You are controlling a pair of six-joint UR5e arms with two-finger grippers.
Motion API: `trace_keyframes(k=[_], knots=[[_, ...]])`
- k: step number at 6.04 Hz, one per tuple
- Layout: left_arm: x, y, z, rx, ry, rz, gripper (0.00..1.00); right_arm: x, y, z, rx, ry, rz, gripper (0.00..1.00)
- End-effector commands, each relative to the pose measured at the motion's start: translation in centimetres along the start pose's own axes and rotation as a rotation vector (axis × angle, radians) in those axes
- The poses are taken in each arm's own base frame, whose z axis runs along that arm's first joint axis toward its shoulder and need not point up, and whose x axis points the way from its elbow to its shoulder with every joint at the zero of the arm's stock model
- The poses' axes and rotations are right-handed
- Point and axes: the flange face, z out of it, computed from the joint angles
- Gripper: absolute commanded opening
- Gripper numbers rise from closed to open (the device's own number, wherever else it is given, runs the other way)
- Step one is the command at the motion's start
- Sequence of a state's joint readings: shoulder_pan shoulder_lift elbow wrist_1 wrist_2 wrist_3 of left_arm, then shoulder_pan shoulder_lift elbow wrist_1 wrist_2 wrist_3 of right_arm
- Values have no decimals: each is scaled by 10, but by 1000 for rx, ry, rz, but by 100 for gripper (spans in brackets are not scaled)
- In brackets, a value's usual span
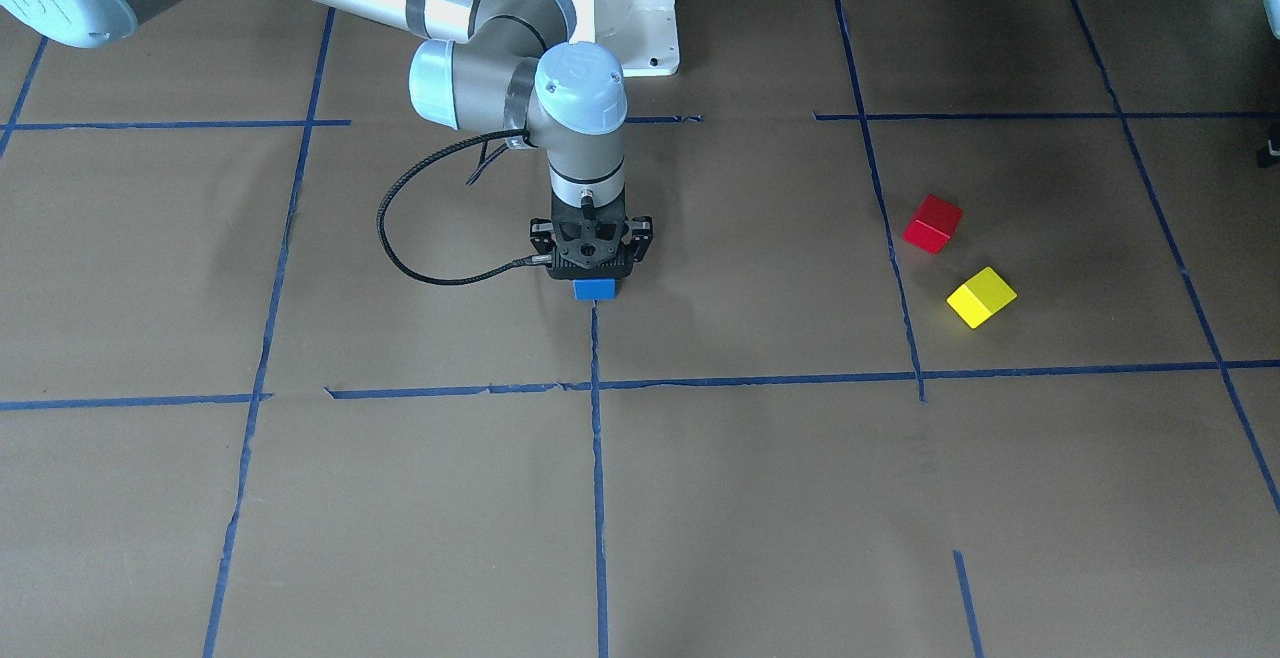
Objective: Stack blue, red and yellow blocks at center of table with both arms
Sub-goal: 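Carry the blue cube with the right gripper to the table center, then release the blue cube at center and withdraw the right arm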
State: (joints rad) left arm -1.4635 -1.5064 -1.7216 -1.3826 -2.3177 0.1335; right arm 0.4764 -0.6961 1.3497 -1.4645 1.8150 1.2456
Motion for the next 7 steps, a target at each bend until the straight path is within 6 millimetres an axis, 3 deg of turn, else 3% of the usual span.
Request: trace_keyframes(k=[1,2,3,4,5,6,7], knots=[[2,-2,-2,5,-2,5,100,-5,-1,-8,5,-14,-10,100],[2,-2,-2,4,-4,6,100,1,-31,-45,44,-55,1,100],[3,-2,-3,4,-5,10,100,27,-73,-74,45,-79,7,100],[5,-3,0,-1,-10,9,100,74,-120,-94,24,-61,-28,100],[12,-13,-8,16,-9,22,100,129,-162,-116,-7,-3,-91,100],[38,-48,-40,77,-15,79,100,217,-194,-133,-23,48,-174,100],[46,-52,-49,97,-18,101,100,319,-211,-153,-35,85,-299,100]])
